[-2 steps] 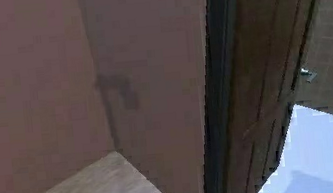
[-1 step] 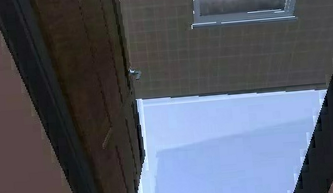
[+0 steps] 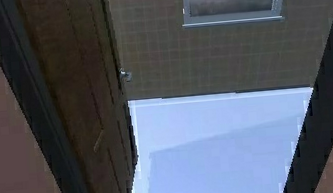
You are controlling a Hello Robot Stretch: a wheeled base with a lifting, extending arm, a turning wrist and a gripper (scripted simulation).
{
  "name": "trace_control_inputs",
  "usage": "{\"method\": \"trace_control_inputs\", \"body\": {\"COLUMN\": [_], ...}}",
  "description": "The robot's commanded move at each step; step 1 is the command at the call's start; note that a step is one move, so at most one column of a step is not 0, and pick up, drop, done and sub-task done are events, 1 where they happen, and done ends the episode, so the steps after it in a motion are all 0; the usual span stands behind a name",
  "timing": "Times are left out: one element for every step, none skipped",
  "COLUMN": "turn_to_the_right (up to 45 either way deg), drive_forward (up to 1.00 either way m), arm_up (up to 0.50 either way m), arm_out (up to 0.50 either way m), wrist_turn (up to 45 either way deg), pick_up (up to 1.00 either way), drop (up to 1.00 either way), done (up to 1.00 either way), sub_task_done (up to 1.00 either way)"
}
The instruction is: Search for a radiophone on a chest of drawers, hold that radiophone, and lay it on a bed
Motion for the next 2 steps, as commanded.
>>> {"method": "trace_control_inputs", "body": {"turn_to_the_right": [3.0, 0.0], "drive_forward": [0.00, 1.00], "arm_up": [0.00, 0.00], "arm_out": [0.00, 0.00], "wrist_turn": [0.0, 0.0], "pick_up": [0.00, 0.00], "drop": [0.00, 0.00], "done": [0.00, 0.00], "sub_task_done": [0.00, 0.00]}}
